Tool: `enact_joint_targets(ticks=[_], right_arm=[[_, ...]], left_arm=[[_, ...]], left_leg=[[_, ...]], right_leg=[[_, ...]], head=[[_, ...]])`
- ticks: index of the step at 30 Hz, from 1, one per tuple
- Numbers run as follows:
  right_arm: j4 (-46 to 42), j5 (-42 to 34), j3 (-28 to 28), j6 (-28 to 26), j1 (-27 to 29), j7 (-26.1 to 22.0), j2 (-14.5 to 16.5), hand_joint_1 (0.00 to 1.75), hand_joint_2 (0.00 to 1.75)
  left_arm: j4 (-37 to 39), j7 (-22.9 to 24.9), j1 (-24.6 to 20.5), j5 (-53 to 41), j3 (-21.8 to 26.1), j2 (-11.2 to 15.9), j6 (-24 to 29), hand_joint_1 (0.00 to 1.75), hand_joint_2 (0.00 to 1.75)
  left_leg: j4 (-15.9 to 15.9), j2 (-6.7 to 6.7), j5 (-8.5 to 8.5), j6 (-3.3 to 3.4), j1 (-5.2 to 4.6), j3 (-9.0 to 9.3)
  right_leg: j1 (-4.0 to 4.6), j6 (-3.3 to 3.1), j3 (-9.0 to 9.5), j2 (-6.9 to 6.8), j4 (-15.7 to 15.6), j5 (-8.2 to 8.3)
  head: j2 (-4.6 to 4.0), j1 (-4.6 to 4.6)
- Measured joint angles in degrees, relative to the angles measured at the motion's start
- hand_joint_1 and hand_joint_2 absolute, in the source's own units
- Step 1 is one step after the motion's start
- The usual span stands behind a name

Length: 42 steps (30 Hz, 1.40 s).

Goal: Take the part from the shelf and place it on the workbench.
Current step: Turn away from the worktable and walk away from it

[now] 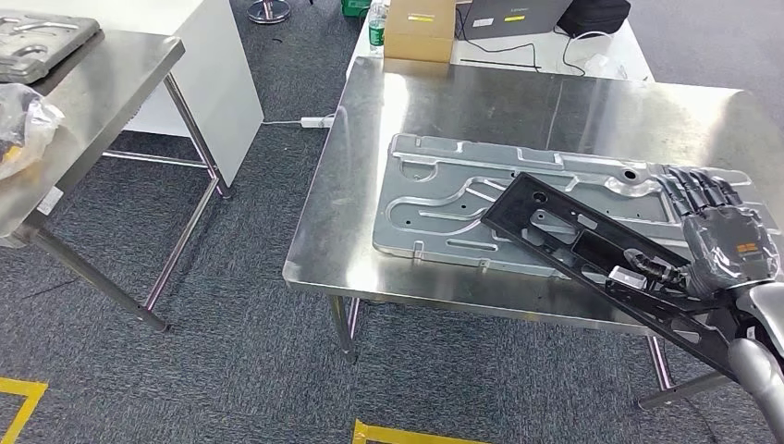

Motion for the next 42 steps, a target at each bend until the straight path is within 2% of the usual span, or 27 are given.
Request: enact_joint_targets(ticks=[2,3,5,7,8,9,11,13,16,17,18,21,22,23,24,27,29,31,32,33,34,36,37,38,39,40,42], right_arm=[[0.01,0.16,-0.05,-0.03,0.13,-0.04,0.09,0.0,0.0],[0.02,0.26,-0.09,-0.03,0.18,-0.06,0.16,0.0,0.0],[0.03,0.44,-0.14,-0.02,0.26,-0.1,0.34,0.0,0.0],[0.04,0.62,-0.14,-0.02,0.36,-0.14,0.52,0.0,0.0],[0.05,0.68,-0.14,-0.02,0.38,-0.15,0.6,0.0,0.0],[0.05,0.7,-0.15,-0.02,0.38,-0.15,0.64,0.0,0.0],[0.07,0.73,-0.15,-0.01,0.37,-0.15,0.7,0.0,0.0],[0.05,0.76,-0.21,-0.01,0.35,-0.16,0.77,0.0,0.0],[0.0,0.8,-0.28,-0.01,0.26,-0.21,0.77,0.0,0.0],[-0.01,0.8,-0.28,-0.01,0.22,-0.23,0.76,0.0,0.0],[-0.04,0.8,-0.29,0.0,0.2,-0.24,0.75,0.0,0.0],[-0.16,0.8,-0.31,0.01,0.18,-0.29,0.73,0.0,0.0],[-0.17,0.8,-0.32,0.02,0.19,-0.31,0.73,0.0,0.0],[-0.17,0.8,-0.32,0.03,0.19,-0.32,0.73,0.0,0.0],[-0.17,0.8,-0.32,0.04,0.19,-0.32,0.73,0.0,0.0],[-0.17,0.78,-0.42,0.12,0.17,-0.32,0.72,0.0,0.0],[-0.17,0.72,-0.63,0.27,0.14,-0.32,0.61,0.0,0.0],[-0.16,0.64,-0.85,0.52,0.16,-0.36,0.32,0.0,0.0],[-0.15,0.62,-0.96,0.66,0.21,-0.39,0.16,0.0,0.0],[-0.13,0.61,-1.13,0.79,0.25,-0.43,0.03,0.0,0.0],[-0.1,0.58,-1.32,0.89,0.28,-0.47,-0.05,0.0,0.0],[-0.01,0.53,-1.61,0.96,0.42,-0.64,-0.05,0.0,0.0],[0.04,0.5,-1.67,0.97,0.55,-0.74,-0.04,0.0,0.0],[0.08,0.48,-1.69,0.97,0.67,-0.85,-0.04,0.0,0.0],[0.1,0.46,-1.73,0.98,0.77,-0.9,-0.03,0.0,0.0],[0.1,0.45,-1.77,0.98,0.81,-0.93,-0.03,0.0,0.0],[0.08,0.45,-1.92,0.98,0.79,-1.01,-0.08,0.0,0.0]], left_arm=[[0.0,0.01,-0.04,0.02,0.0,-0.01,-0.04,0.0,0.0],[0.0,0.02,-0.06,0.03,0.0,-0.01,-0.07,0.0,0.0],[0.0,0.07,-0.07,0.06,0.0,-0.02,-0.13,0.0,0.0],[0.0,0.13,-0.04,0.08,0.0,-0.02,-0.13,0.0,0.0],[0.0,0.15,-0.03,0.09,0.0,-0.02,-0.13,0.0,0.0],[0.0,0.18,-0.04,0.11,0.0,-0.02,-0.13,0.0,0.0],[-0.01,0.22,-0.07,0.13,0.0,0.04,-0.13,0.0,0.0],[-0.02,0.26,-0.08,0.13,0.0,0.14,-0.14,0.0,0.0],[-0.02,0.32,-0.03,0.16,0.0,0.13,-0.16,0.0,0.0],[-0.02,0.35,-0.01,0.17,0.0,0.1,-0.17,0.0,0.0],[-0.02,0.37,0.02,0.19,0.01,0.1,-0.17,0.0,0.0],[-0.02,0.42,-0.02,0.23,0.02,0.11,-0.19,0.0,0.0],[-0.02,0.44,-0.03,0.24,0.01,0.11,-0.2,0.0,0.0],[-0.02,0.45,-0.04,0.24,0.02,0.11,-0.22,0.0,0.0],[-0.02,0.46,-0.05,0.24,0.01,0.11,-0.25,0.0,0.0],[-0.03,0.46,-0.26,0.24,0.01,0.23,-0.33,0.0,0.0],[-0.03,0.46,-0.43,0.25,0.02,0.33,-0.45,0.0,0.0],[-0.02,0.46,-0.47,0.32,0.02,0.31,-0.58,0.0,0.0],[-0.02,0.46,-0.51,0.38,0.02,0.31,-0.63,0.0,0.0],[-0.02,0.48,-0.52,0.47,0.02,0.29,-0.67,0.0,0.0],[-0.02,0.51,-0.51,0.54,0.02,0.29,-0.69,0.0,0.0],[-0.02,0.58,-0.47,0.62,0.02,0.3,-0.7,0.0,0.0],[-0.02,0.61,-0.43,0.63,0.02,0.31,-0.7,0.0,0.0],[-0.02,0.62,-0.42,0.63,0.02,0.31,-0.7,0.0,0.0],[-0.02,0.63,-0.41,0.63,0.02,0.31,-0.7,0.0,0.0],[-0.02,0.63,-0.41,0.63,0.02,0.3,-0.7,0.0,0.0],[-0.02,0.64,-0.46,0.63,0.02,0.26,-0.7,0.0,0.0]], left_leg=[[-1.27,0.19,0.85,0.43,0.37,0.57],[-1.94,0.31,1.24,0.64,0.57,0.81],[-2.31,0.47,1.54,0.88,0.63,0.74],[-1.95,0.53,1.56,0.84,0.67,0.3],[-1.66,0.56,1.56,0.74,0.77,0.03],[-1.25,0.57,1.52,0.56,0.93,-0.29],[-0.27,0.47,1.4,-0.17,1.23,-1.0],[0.49,0.22,1.45,-1.09,1.21,-1.44],[0.83,-0.05,1.9,-2.35,1.13,-1.96],[1.37,-0.01,1.19,-2.7,1.2,-2.38],[2.97,0.05,-0.51,-2.98,1.3,-3.07],[12.8,0.19,-8.09,-3.48,1.49,-6.12],[15.43,0.19,-9.25,-3.5,1.49,-6.49],[16.39,0.19,-9.28,-3.4,1.48,-6.01],[15.14,0.19,-8.26,-3.17,1.46,-4.39],[3.62,0.24,-5.33,-1.94,1.07,4.12],[-0.65,0.31,-5.18,-1.48,0.65,6.5],[-1.43,0.37,-4.09,-1.01,0.53,6.05],[-1.91,0.51,-3.34,-0.6,0.6,5.81],[-2.38,0.69,-2.46,-0.13,0.71,5.35],[-2.75,0.89,-1.61,0.25,0.79,4.76],[-2.73,1.13,-0.29,0.69,0.65,3.15],[-2.54,1.18,0.32,0.71,0.57,2.22],[-2.26,1.2,0.9,0.67,0.51,1.22],[-1.9,1.2,1.4,0.59,0.49,0.22],[-1.5,1.2,1.83,0.47,0.48,-0.73],[-0.53,1.15,2.49,0.1,0.42,-2.23]], right_leg=[[0.05,0.28,0.02,-0.01,0.53,-0.82],[0.1,0.35,-0.53,-0.02,2.06,-2.17],[-0.04,0.55,-3.13,-0.05,8.25,-6.05],[-0.35,1.03,-5.29,-0.07,13.51,-7.86],[-0.57,1.3,-5.09,-0.1,13.49,-7.13],[-0.81,1.6,-3.83,-0.16,11.32,-5.54],[-1.13,2.14,0.0,-0.08,4.36,-2.61],[-0.93,1.66,1.55,0.28,1.07,-1.52],[-0.71,-0.01,0.62,0.34,1.16,-0.99],[-0.72,-0.6,0.21,0.23,1.17,-0.6],[-0.75,-1.21,-0.28,0.11,1.07,-0.13],[-0.46,-2.12,-2.23,-0.06,1.1,1.36],[-0.33,-2.15,-2.96,-0.09,1.17,1.85],[-0.18,-2.15,-3.68,-0.13,1.27,2.33],[-0.03,-2.11,-4.35,-0.15,1.37,2.79],[0.34,-1.7,-5.7,-0.23,1.56,4.12],[0.31,-1.02,-5.79,-0.37,1.3,5.04],[0.18,-0.17,-5.74,-0.45,0.73,6.02],[0.09,0.15,-5.94,-0.42,0.79,5.72],[0.05,0.4,-6.35,-0.35,1.6,4.36],[-0.01,0.6,-7.01,-0.29,3.49,2.01],[-0.08,1.04,-8.64,-0.25,10.06,-3.62],[-0.11,1.27,-9.08,-0.25,13.29,-5.08],[-0.14,1.42,-8.83,-0.26,15.21,-5.19],[-0.14,1.5,-7.64,-0.26,15.22,-4.18],[-0.14,1.51,-5.42,-0.26,13.19,-2.67],[0.02,1.14,0.58,-0.25,5.31,-1.68]], head=[[0.0,0.01],[0.0,0.02],[-0.01,0.02],[-0.01,0.02],[-0.01,0.02],[-0.01,0.02],[0.0,0.03],[0.0,0.03],[0.0,0.01],[0.0,-0.01],[0.0,-0.02],[-0.01,-0.06],[-0.01,-0.06],[-0.01,-0.07],[-0.01,-0.07],[0.0,-0.05],[0.01,-0.06],[0.0,-0.07],[0.0,-0.07],[-0.01,-0.05],[-0.01,-0.05],[-0.01,-0.06],[-0.01,-0.06],[-0.01,-0.07],[-0.01,-0.06],[-0.01,-0.06],[-0.01,-0.05]])
